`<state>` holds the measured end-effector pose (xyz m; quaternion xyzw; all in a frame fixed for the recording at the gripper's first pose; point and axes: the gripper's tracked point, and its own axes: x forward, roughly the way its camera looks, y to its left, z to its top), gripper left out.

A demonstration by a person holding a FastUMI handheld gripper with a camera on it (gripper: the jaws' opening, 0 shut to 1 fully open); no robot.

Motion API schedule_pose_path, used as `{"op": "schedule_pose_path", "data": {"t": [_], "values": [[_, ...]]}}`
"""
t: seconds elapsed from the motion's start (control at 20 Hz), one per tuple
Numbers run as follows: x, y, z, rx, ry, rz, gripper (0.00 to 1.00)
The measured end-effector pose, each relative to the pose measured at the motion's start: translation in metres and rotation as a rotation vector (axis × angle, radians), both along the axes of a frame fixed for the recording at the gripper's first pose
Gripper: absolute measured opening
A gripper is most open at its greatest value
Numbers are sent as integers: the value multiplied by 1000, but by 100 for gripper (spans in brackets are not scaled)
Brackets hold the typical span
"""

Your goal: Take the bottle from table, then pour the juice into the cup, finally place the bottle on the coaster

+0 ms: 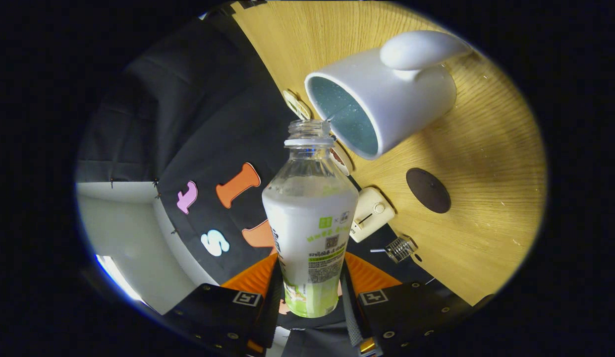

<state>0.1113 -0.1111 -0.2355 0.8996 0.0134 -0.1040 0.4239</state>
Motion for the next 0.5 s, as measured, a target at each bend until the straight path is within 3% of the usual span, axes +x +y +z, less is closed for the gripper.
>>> {"op": "schedule_pose_path", "data": {"t": [0.2, 0.5], "values": [[5, 5, -10, -65, 34, 36, 57], [-13, 26, -45, -459, 143, 188, 57]]}}
